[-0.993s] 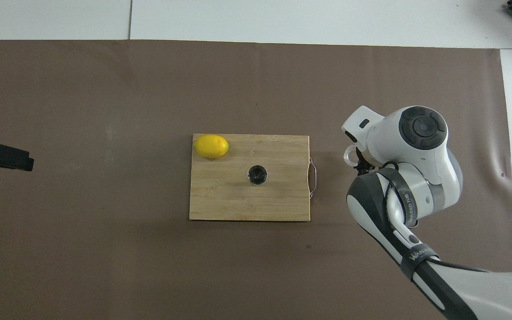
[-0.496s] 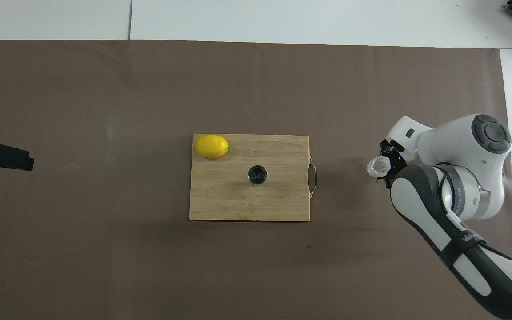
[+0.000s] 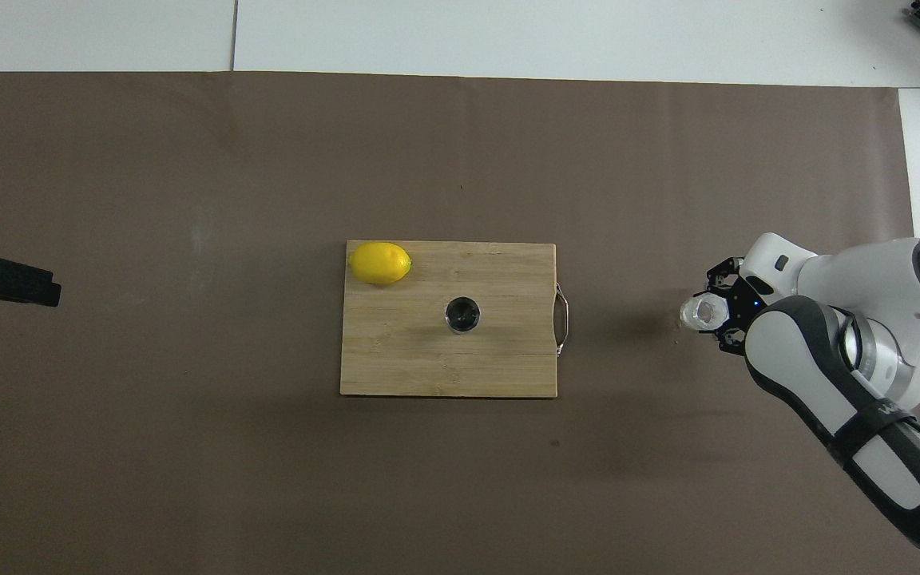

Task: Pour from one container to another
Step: 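Carry the white cup with the right gripper back beside the board, then lower the white cup onto the table and open the right gripper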

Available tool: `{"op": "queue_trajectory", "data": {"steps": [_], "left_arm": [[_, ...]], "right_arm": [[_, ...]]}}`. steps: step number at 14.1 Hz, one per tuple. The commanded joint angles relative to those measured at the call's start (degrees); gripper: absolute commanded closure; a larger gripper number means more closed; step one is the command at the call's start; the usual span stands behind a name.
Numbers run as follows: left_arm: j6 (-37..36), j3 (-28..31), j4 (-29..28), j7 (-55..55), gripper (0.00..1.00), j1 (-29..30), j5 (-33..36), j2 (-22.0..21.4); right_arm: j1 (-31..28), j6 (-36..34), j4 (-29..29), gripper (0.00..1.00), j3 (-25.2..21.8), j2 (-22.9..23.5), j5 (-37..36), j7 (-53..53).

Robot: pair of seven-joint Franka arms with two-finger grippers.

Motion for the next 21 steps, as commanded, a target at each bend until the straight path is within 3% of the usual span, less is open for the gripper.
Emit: {"op": "queue_trajectory", "data": {"steps": [1, 2, 5, 11, 17, 21], "left_arm": [[1.4, 0.0, -1.7, 0.1, 0.00, 0.0, 0.5, -1.1], [1.4, 0.0, -1.7, 0.1, 0.00, 0.0, 0.5, -1.1], [1.5, 0.0, -1.7, 0.1, 0.00, 0.0, 0.5, -1.1], [1.7, -0.1, -1.7, 0.1, 0.00, 0.0, 0.5, -1.1], [1.2, 0.0, 1.0, 0.7, 0.00, 0.2, 0.4, 1.0], [1.5, 0.0, 0.8, 0.7, 0.00, 0.3, 0.4, 1.0]], "right_arm": [[-0.8, 2.4, -2.3, 0.73, 0.8, -0.1, 4.8, -3.8], [-0.6, 2.5, -2.4, 0.59, 0.8, 0.1, 6.0, -4.2], [-0.6, 2.4, -2.3, 0.00, 0.8, 0.1, 6.0, -4.1], [-0.7, 1.2, -1.2, 0.00, 0.6, -2.4, 5.9, -4.3], [-0.7, -6.4, -0.8, 0.00, 0.3, -11.8, 5.0, -2.5], [0.4, -12.9, 4.1, 0.00, 1.0, -15.3, -8.0, 15.7]]}}
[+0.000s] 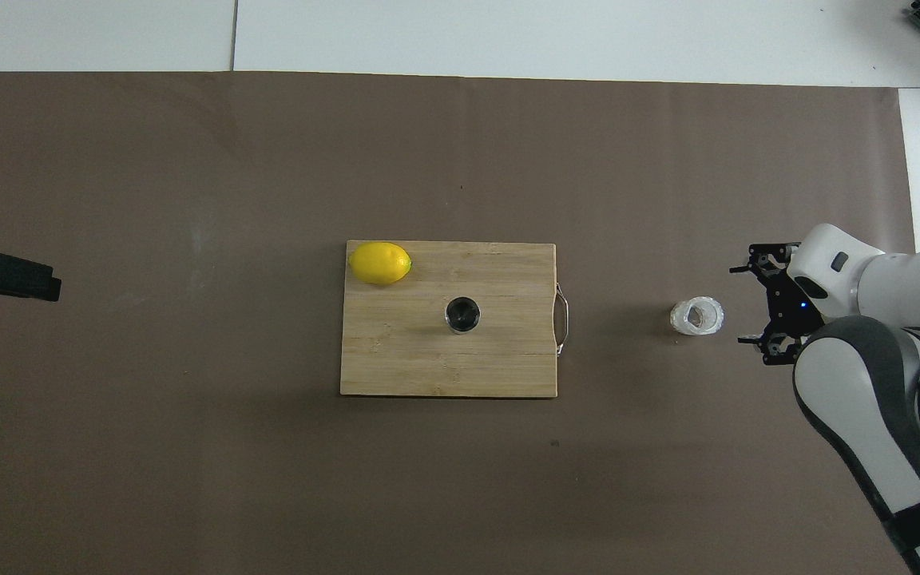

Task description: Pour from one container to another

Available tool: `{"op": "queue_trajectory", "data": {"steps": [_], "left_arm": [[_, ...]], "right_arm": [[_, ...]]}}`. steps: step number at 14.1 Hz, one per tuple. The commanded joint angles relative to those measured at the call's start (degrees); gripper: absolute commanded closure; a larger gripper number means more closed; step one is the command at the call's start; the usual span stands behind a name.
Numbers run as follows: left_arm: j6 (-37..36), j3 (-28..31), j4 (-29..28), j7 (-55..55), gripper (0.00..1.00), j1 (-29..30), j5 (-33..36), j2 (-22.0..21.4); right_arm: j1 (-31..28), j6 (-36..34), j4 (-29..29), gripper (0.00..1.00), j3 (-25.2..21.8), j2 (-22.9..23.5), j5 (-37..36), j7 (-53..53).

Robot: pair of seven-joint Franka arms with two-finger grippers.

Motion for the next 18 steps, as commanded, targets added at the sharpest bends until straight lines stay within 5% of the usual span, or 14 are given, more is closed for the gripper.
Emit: {"op": "queue_trajectory", "data": {"steps": [1, 8, 18], "left_arm": [[0.7, -0.1, 0.7, 0.7, 0.00, 0.3, 0.4, 0.5], [0.0, 0.0, 0.7, 0.7, 0.00, 0.2, 0.4, -0.4], [-0.2, 0.0, 0.6, 0.3, 0.00, 0.1, 0.4, -1.4]], "right_arm": [[0.4, -5.5, 4.1, 0.00, 1.2, -0.9, -6.9, 14.6], [4.5, -7.3, 11.6, 0.00, 1.2, 0.6, -12.2, 43.1], [11.1, -22.8, 28.1, 0.00, 1.2, 2.7, -13.9, 101.9]]}}
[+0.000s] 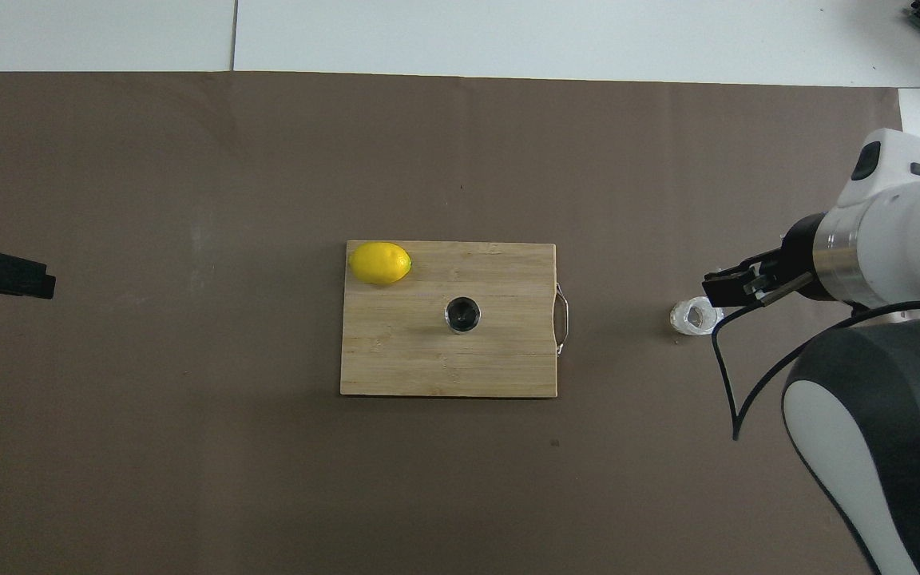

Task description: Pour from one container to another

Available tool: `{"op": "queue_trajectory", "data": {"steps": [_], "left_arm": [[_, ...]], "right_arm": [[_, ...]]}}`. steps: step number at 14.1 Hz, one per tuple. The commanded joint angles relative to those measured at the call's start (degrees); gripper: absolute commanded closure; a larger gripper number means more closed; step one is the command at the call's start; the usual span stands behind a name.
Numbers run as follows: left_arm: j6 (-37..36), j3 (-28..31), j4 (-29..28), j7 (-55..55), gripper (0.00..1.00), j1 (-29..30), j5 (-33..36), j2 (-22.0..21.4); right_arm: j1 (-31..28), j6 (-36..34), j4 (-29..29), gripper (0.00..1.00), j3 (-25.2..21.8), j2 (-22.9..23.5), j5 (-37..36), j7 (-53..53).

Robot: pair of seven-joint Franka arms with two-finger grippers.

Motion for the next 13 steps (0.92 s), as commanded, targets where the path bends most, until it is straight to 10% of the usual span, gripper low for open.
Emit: {"op": "queue_trajectory", "data": {"steps": [1, 13], "left_arm": [[-0.2, -0.1, 0.2, 0.3, 0.00, 0.0, 0.4, -1.0], [-0.2, -0.6, 0.4, 0.6, 0.00, 0.2, 0.6, -1.0]], "right_arm": [[0.8, -6.1, 9.2, 0.00, 0.3, 4.3, -1.5, 14.6], [-5.8, -18.9, 17.6, 0.00, -0.6, 5.0, -0.4, 22.5]]}}
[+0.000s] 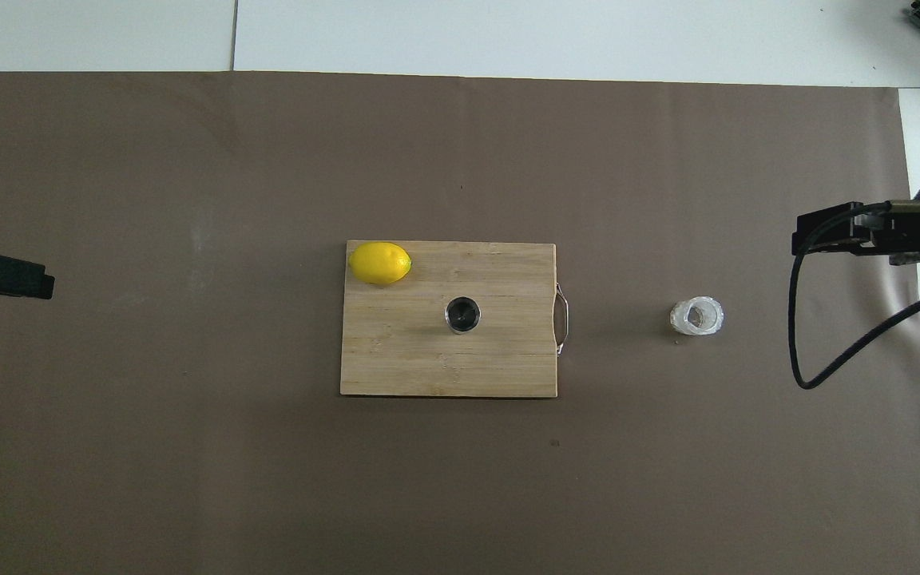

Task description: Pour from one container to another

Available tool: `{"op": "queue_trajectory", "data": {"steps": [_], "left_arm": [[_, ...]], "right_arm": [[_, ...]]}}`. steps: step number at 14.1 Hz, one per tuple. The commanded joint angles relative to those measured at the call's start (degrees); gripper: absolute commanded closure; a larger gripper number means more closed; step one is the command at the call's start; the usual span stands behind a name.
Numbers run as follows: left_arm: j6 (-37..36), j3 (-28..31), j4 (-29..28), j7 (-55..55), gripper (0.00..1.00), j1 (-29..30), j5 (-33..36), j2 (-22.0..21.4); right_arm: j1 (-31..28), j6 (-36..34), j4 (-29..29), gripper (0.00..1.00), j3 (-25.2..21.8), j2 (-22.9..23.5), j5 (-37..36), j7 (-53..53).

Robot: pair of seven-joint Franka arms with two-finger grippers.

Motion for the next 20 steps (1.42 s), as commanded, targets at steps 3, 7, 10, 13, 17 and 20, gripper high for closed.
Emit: {"op": "queue_trajectory", "data": {"steps": [3, 7, 10, 13, 17, 20], "left_arm": [[-0.3, -0.1, 0.0, 0.8, 0.00, 0.1, 0.7, -0.5], [0.0, -0.1, -0.1, 0.8, 0.00, 0.1, 0.7, -0.4], [0.1, -0.1, -0.2, 0.7, 0.00, 0.1, 0.7, -0.4], [0.0, -0.1, -0.2, 0.7, 0.00, 0.0, 0.7, -0.4], [0.0, -0.1, -0.1, 0.7, 0.00, 0.0, 0.7, -0.4], [0.0, -0.1, -0.1, 0.7, 0.00, 0.0, 0.7, -0.4]], "right_arm": [[0.9, -2.4, 0.2, 0.00, -0.1, -0.1, -0.4, 1.4], [7.6, -2.2, -2.7, 0.00, -6.5, -1.7, -0.4, 4.8], [11.7, -2.6, -2.7, 0.00, -11.4, -1.9, -0.5, 5.1], [10.7, -2.6, -3.1, 0.00, -11.4, -1.8, -1.3, 5.2], [10.7, -3.1, -4.0, 0.00, -11.3, -2.0, -1.5, 4.8], [11.2, -4.0, -4.5, 0.00, -11.2, -2.1, -1.5, 4.4]]}}
